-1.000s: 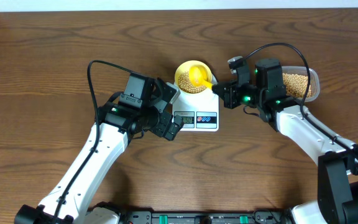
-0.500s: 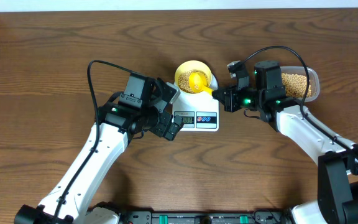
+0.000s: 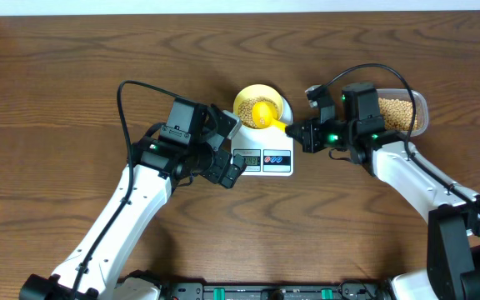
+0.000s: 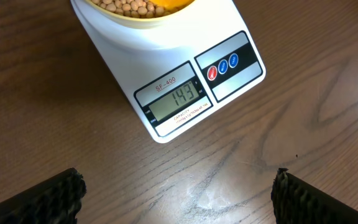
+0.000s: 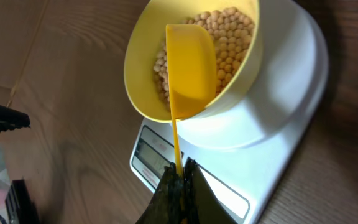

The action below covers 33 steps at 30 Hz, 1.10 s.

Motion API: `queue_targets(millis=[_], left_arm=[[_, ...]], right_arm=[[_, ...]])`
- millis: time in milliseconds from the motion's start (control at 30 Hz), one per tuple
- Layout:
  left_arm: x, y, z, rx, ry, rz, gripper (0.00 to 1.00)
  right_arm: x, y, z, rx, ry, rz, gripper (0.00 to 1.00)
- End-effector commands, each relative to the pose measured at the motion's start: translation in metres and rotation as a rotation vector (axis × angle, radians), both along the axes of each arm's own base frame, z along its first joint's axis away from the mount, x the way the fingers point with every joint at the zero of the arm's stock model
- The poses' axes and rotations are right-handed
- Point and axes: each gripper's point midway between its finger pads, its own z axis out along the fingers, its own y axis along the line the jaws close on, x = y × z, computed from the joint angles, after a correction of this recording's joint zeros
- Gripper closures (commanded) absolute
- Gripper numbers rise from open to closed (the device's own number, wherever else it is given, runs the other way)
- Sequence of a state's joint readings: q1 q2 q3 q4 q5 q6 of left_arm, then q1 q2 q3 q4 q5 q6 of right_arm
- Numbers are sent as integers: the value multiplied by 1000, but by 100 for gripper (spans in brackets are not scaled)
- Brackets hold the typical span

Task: Scoop item into bowl and weigh 50g on scale
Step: 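Lift the filled scoop and carry it right to the tub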

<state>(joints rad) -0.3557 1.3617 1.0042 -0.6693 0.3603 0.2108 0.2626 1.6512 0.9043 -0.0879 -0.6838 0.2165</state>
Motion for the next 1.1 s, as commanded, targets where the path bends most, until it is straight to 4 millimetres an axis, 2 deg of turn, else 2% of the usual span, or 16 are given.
queue_targets(millis=[0, 167, 500, 667, 1067], left_arm=[[-1, 1, -4, 13, 1, -9, 2], [-1, 1, -4, 13, 1, -10, 2], [-1, 1, -4, 13, 2, -10, 2], [-1, 1, -4, 13, 2, -10, 2], [-1, 1, -4, 13, 2, -10, 2]], right_arm=[[7, -10, 15, -6, -69, -1, 99], [11, -17, 19, -8, -86, -13, 99], [12, -16, 20, -5, -94, -13, 99], [17, -10, 35, 39, -150, 8, 99], [7, -4, 84, 135, -214, 21, 99]])
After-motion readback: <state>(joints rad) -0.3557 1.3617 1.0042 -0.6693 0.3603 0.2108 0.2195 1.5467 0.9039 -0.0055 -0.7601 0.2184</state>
